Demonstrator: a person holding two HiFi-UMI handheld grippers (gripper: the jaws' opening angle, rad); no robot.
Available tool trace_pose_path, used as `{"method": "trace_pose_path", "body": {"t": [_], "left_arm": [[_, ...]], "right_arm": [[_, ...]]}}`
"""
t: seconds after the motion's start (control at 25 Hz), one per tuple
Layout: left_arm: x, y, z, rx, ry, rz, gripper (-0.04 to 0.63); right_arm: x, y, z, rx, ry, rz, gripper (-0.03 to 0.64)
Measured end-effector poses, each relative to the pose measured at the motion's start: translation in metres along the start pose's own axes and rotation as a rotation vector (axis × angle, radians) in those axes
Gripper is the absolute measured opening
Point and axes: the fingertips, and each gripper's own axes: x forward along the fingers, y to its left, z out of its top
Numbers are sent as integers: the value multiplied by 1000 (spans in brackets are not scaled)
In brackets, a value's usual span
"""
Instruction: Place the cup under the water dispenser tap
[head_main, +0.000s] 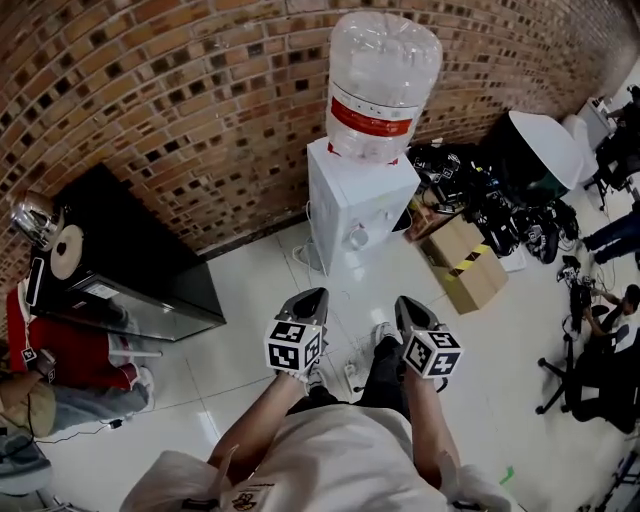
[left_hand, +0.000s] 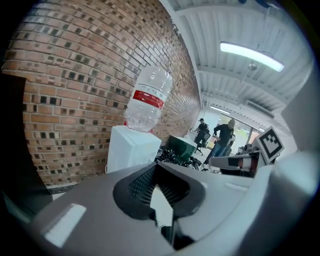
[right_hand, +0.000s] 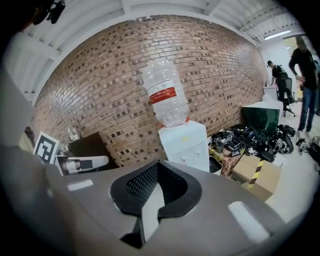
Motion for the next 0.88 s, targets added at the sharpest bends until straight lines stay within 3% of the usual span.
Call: {"method": "trace_pose_path", "body": {"t": [0.32, 0.6, 0.88], "left_arm": [[-37, -30, -24, -20, 2, -28, 11], [-43, -48, -32, -65, -18, 23, 11], [-36, -103, -50, -20, -26, 82, 11]], "right_arm": [[-21, 34, -24, -45, 47, 47, 0], [-54, 12, -37, -45, 47, 85, 0], [-101, -23, -50, -44, 36, 137, 0]]}}
